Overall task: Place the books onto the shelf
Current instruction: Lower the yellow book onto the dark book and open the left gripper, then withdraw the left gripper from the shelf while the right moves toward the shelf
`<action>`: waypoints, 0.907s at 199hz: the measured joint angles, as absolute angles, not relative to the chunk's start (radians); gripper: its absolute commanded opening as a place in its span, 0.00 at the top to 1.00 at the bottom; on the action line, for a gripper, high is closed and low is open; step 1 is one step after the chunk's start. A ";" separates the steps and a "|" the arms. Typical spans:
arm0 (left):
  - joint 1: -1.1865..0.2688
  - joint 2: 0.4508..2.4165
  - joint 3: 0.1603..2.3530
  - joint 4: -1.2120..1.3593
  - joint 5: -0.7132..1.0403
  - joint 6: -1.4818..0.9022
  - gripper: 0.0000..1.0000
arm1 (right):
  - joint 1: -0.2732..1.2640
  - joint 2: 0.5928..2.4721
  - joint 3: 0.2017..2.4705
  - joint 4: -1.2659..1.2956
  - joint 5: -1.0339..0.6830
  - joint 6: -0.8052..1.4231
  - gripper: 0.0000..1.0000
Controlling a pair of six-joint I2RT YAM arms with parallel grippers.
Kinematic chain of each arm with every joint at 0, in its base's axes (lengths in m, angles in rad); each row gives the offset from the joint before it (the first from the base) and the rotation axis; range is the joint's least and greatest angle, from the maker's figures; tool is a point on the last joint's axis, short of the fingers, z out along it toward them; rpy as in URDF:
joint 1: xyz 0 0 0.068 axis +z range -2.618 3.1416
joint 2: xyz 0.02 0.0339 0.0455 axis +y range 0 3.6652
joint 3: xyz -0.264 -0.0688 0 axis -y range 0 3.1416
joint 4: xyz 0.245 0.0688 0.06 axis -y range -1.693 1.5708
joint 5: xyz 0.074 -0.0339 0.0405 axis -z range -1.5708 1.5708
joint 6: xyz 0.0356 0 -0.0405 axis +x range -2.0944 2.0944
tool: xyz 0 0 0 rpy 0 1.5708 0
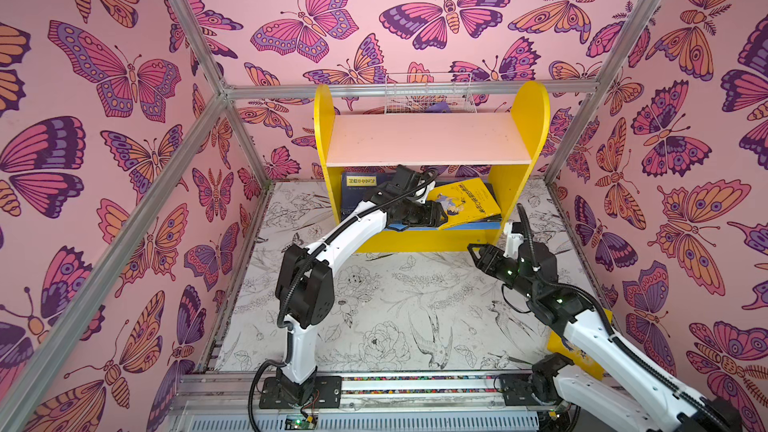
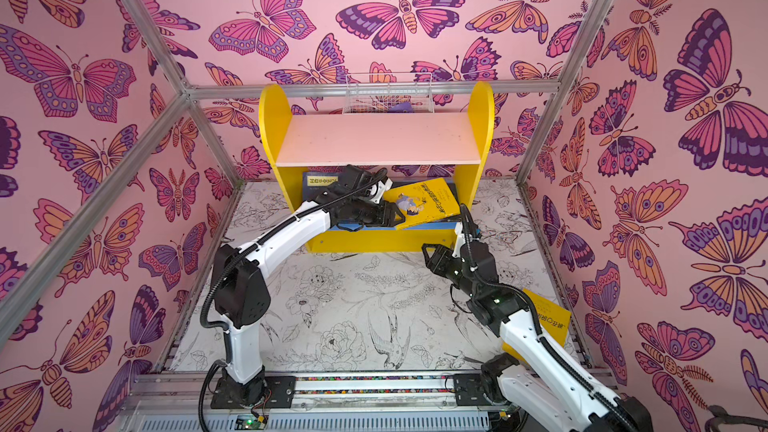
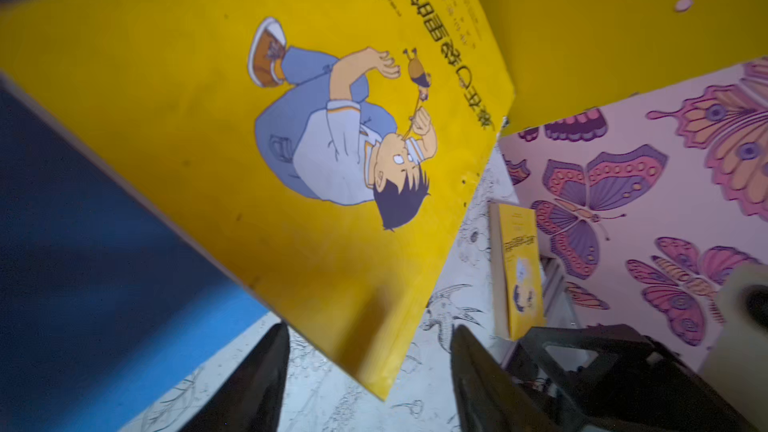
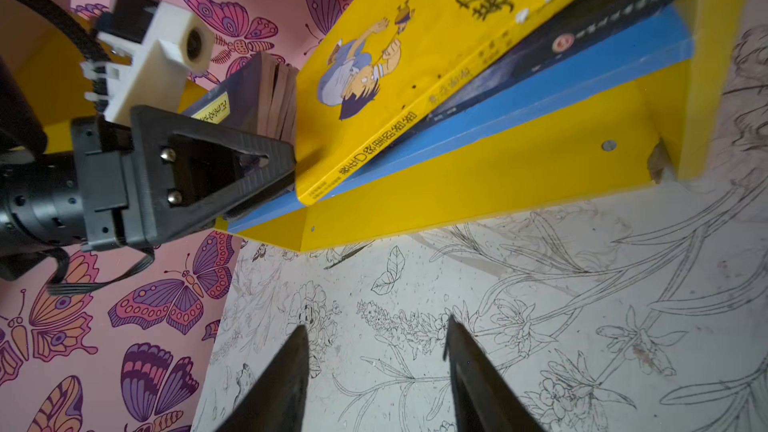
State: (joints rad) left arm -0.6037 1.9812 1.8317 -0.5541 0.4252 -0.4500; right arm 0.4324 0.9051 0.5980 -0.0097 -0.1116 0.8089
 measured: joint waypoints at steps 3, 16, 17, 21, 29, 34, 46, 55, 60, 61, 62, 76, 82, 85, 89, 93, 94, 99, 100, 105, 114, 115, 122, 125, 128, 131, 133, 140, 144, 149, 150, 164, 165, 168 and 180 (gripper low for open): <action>-0.604 1.981 1.832 -0.554 0.418 -0.455 0.25 | 0.432 0.912 0.600 -0.007 -0.115 0.810 0.46; -0.604 1.981 1.832 -0.554 0.388 -0.463 0.21 | 0.432 0.934 0.614 0.004 -0.132 0.815 0.46; -0.605 1.981 1.832 -0.554 0.387 -0.463 0.20 | 0.432 0.934 0.615 0.004 -0.133 0.816 0.46; -0.605 1.981 1.832 -0.554 0.378 -0.463 0.19 | 0.432 0.938 0.620 0.007 -0.136 0.816 0.46; -0.606 1.981 1.830 -0.551 0.364 -0.464 0.17 | 0.432 0.941 0.630 0.014 -0.140 0.818 0.46; -0.606 1.981 1.827 -0.546 0.355 -0.464 0.15 | 0.432 0.942 0.635 0.018 -0.141 0.818 0.46; -0.607 1.979 1.819 -0.524 0.334 -0.463 0.12 | 0.432 0.942 0.647 0.025 -0.143 0.819 0.46; -0.607 1.979 1.815 -0.511 0.320 -0.464 0.10 | 0.432 0.944 0.655 0.027 -0.143 0.819 0.47; -0.607 1.977 1.810 -0.501 0.313 -0.463 0.09 | 0.432 0.945 0.659 0.027 -0.143 0.819 0.48; -0.607 1.977 1.808 -0.497 0.311 -0.464 0.09 | 0.432 0.946 0.659 0.028 -0.143 0.819 0.48; -0.607 1.977 1.806 -0.495 0.311 -0.464 0.09 | 0.432 0.946 0.660 0.028 -0.143 0.819 0.48; -0.606 1.967 1.780 -0.454 0.288 -0.461 0.07 | 0.432 0.952 0.664 0.027 -0.143 0.818 0.53; -0.601 1.958 1.760 -0.431 0.279 -0.461 0.06 | 0.433 0.955 0.665 0.027 -0.143 0.816 0.56; -0.599 1.953 1.751 -0.423 0.275 -0.459 0.06 | 0.433 0.956 0.665 0.026 -0.143 0.813 0.58; -0.593 1.944 1.733 -0.407 0.266 -0.457 0.06 | 0.433 0.957 0.665 0.025 -0.142 0.812 0.61; -0.587 1.932 1.715 -0.391 0.258 -0.455 0.06 | 0.434 0.960 0.667 0.020 -0.142 0.807 0.62; -0.586 1.931 1.712 -0.389 0.257 -0.454 0.06 | 0.435 0.960 0.667 0.019 -0.141 0.808 0.63; -0.580 1.914 1.691 -0.373 0.246 -0.451 0.05 | 0.436 0.964 0.671 0.011 -0.140 0.803 0.65; -0.580 1.909 1.684 -0.368 0.245 -0.453 0.05 | 0.436 0.964 0.672 0.010 -0.139 0.804 0.65; -0.576 1.891 1.663 -0.356 0.233 -0.449 0.05 | 0.439 0.968 0.676 0.001 -0.137 0.801 0.68; -0.576 1.848 1.618 -0.331 0.205 -0.442 0.04 | 0.447 0.979 0.687 -0.018 -0.130 0.789 0.71; -0.576 1.841 1.612 -0.328 0.200 -0.440 0.04 | 0.448 0.980 0.689 -0.020 -0.128 0.789 0.72; -0.580 1.805 1.579 -0.309 0.183 -0.432 0.04 | 0.457 0.990 0.696 -0.031 -0.123 0.781 0.81; -0.584 1.788 1.565 -0.302 0.171 -0.428 0.04 | 0.462 0.994 0.699 -0.035 -0.120 0.777 0.85; -0.588 1.772 1.550 -0.290 0.160 -0.426 0.04 | 0.466 0.998 0.702 -0.040 -0.117 0.776 0.89; -0.593 1.751 1.531 -0.281 0.149 -0.422 0.04 | 0.471 1.004 0.706 -0.047 -0.113 0.771 0.91; -0.597 1.738 1.520 -0.273 0.140 -0.420 0.04 | 0.476 1.007 0.708 -0.050 -0.111 0.765 0.93; -0.611 1.697 1.482 -0.250 0.114 -0.416 0.04 | 0.488 1.020 0.714 -0.059 -0.101 0.759 0.95; -0.620 1.673 1.458 -0.237 0.103 -0.413 0.04 | 0.495 1.028 0.717 -0.066 -0.094 0.757 0.95; -0.633 1.642 1.426 -0.216 0.086 -0.410 0.04 | 0.505 1.040 0.724 -0.076 -0.086 0.752 0.95; -0.636 1.633 1.417 -0.211 0.083 -0.409 0.04 | 0.506 1.042 0.725 -0.078 -0.084 0.752 0.95; -0.676 1.545 1.320 -0.164 0.036 -0.404 0.04 | 0.531 1.090 0.745 -0.095 -0.064 0.738 0.95; -0.680 1.535 1.310 -0.161 0.031 -0.403 0.04 | 0.532 1.092 0.746 -0.095 -0.064 0.738 0.95; -0.689 1.517 1.289 -0.150 0.021 -0.403 0.04 | 0.537 1.105 0.750 -0.097 -0.060 0.735 0.95; -0.728 1.439 1.202 -0.120 -0.021 -0.403 0.05 | 0.549 1.147 0.766 -0.102 -0.048 0.729 0.96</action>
